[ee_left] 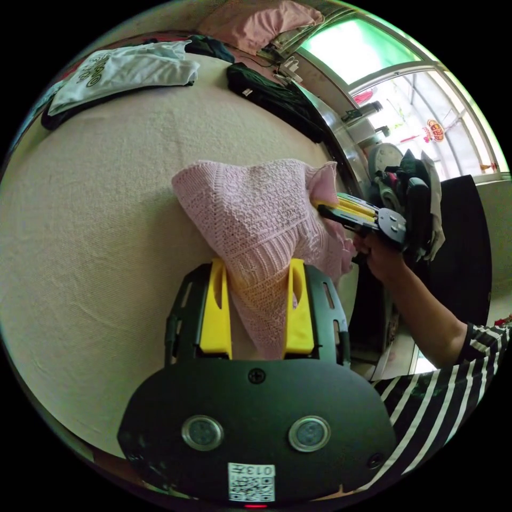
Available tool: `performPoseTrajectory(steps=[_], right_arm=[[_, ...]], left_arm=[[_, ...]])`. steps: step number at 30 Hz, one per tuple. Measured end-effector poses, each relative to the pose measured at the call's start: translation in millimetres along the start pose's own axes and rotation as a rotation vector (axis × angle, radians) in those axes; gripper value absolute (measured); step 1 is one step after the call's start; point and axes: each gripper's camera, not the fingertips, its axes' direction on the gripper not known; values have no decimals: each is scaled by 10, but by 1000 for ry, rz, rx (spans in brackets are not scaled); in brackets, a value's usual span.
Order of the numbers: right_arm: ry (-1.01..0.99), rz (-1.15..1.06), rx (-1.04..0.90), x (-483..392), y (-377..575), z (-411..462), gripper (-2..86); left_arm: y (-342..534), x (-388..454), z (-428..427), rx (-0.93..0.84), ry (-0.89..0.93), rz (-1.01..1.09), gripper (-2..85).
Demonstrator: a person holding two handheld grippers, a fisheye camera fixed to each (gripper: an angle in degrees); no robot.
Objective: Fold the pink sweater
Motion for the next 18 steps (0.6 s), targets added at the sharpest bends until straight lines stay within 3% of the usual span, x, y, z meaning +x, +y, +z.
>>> performPoseTrajectory(steps=[10,18], right_arm=[[617,-456,-42,-1260,598,60,13],[501,-217,76,-1256,993,-601,11]], left_arm=[[78,429,123,20,-17,6,131],[250,1028,-50,115,57,84,107]])
